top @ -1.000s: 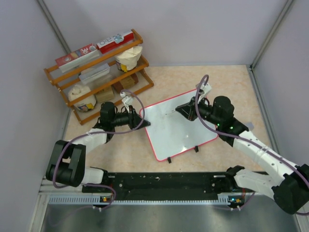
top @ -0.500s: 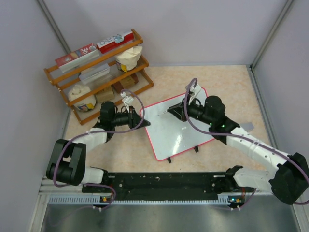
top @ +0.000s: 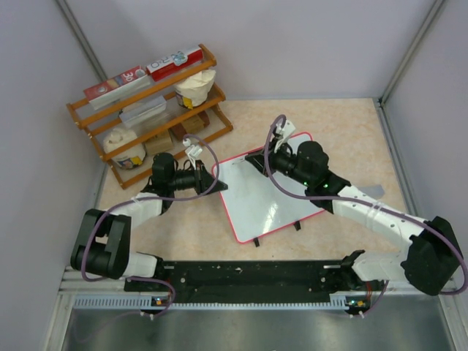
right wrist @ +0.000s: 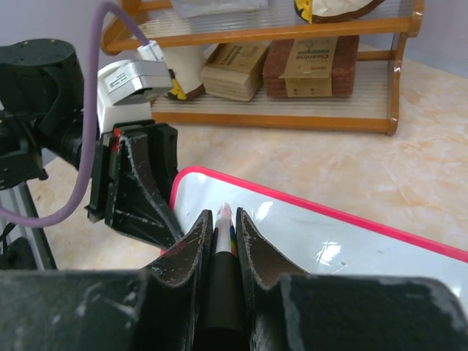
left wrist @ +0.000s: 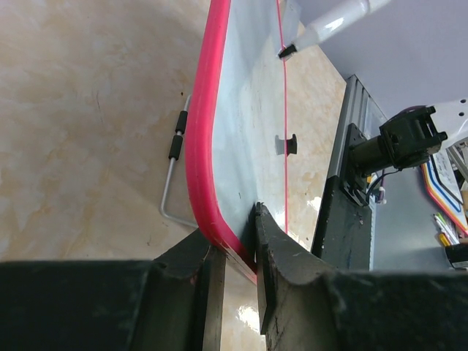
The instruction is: Write a sentence on the whiteboard
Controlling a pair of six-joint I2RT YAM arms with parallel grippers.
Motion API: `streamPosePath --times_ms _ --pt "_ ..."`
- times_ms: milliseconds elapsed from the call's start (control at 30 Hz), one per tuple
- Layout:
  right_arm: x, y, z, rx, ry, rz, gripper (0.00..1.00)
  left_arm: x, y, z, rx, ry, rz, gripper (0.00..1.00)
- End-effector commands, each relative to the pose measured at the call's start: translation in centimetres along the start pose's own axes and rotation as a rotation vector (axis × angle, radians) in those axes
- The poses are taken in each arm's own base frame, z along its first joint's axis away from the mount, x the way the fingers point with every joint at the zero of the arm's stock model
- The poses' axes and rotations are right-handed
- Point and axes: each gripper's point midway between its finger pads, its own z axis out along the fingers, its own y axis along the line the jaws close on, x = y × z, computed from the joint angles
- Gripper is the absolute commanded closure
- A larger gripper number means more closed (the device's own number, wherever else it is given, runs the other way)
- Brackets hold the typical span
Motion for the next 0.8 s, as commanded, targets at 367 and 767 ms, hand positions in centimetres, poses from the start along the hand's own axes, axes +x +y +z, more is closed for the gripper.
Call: streamPosePath --times_ms 367,767 --pt "-1.2 -1.1 1.5 0.076 -0.033 0.001 1.00 -0.5 0.9 0.3 -0.010 -0.008 0.086 1.00" --pt "1.6 -1.2 1.0 0.064 0.026 0.016 1.00 -0.7 0.8 0.3 -0.007 -0.008 0.090 1.00"
